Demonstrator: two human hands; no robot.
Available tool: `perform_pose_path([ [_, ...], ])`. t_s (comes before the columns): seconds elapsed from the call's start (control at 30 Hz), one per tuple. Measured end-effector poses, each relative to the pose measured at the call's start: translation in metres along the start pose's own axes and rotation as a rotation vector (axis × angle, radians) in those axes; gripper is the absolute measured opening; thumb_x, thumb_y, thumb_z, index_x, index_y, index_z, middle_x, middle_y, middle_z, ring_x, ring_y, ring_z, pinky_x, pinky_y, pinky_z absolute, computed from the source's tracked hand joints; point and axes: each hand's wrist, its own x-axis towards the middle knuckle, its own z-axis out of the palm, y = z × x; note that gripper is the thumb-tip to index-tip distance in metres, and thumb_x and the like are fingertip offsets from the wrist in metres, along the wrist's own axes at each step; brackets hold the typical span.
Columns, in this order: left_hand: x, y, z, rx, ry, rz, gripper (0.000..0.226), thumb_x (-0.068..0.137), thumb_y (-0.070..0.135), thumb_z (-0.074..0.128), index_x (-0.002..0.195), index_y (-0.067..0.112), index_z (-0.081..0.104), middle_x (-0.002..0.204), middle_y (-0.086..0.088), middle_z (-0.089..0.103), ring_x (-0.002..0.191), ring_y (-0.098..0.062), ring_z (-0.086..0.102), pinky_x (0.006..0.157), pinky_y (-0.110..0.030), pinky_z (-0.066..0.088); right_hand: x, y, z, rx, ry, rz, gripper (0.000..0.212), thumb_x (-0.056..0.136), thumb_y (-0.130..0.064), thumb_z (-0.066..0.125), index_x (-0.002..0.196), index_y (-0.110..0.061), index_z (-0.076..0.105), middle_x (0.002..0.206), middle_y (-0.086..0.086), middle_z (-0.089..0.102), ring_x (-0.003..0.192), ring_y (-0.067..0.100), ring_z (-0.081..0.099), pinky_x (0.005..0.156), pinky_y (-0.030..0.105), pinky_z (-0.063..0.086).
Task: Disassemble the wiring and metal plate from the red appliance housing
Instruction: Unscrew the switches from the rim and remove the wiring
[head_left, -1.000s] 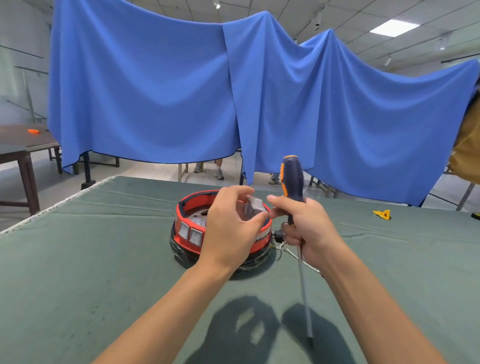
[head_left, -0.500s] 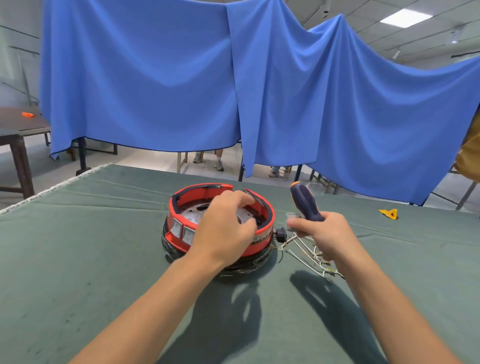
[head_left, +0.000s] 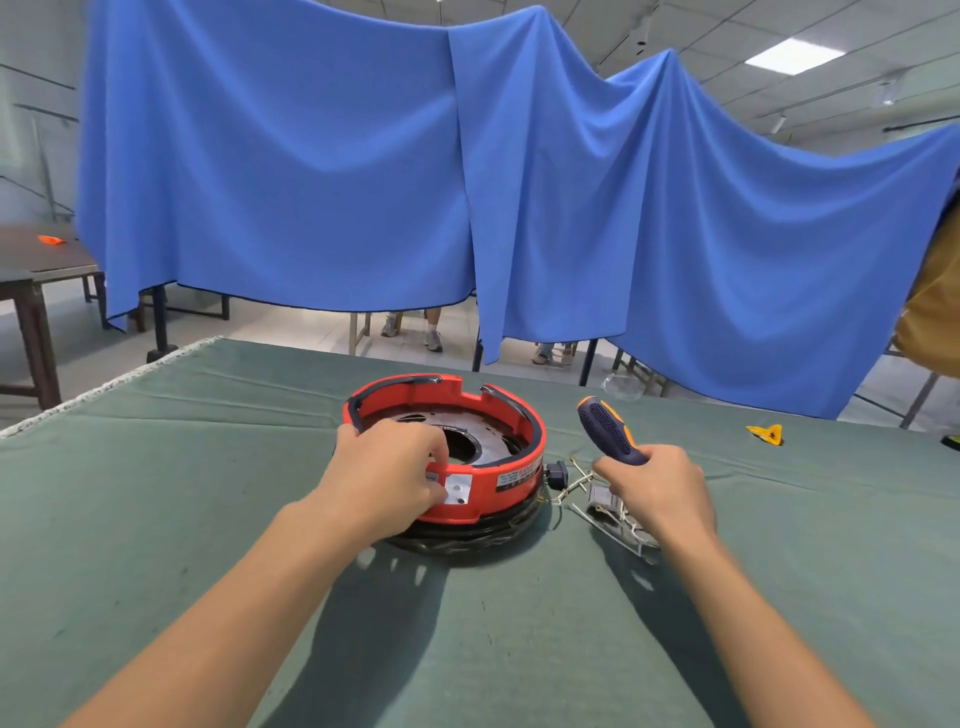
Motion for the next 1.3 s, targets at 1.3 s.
perform_pose_path([
  [1.3,0.001,-0.018,0.066,-0.12,0.332,0.069,0.047,0.085,0.05,0.055,0.127,0.031,0.049,0.131,0.01,0.042,0.134,-0.012,0.02,0.109,-0.037,0.023,-0.061,-0.121,-0.023,0.404,0.53,-0.701,0.04,0.069,-0.03,0.06,0.048,-0.013,0.031,0.04,0.002,0.034,0.054,0.019,0.038,0.051,0.019,0.031],
])
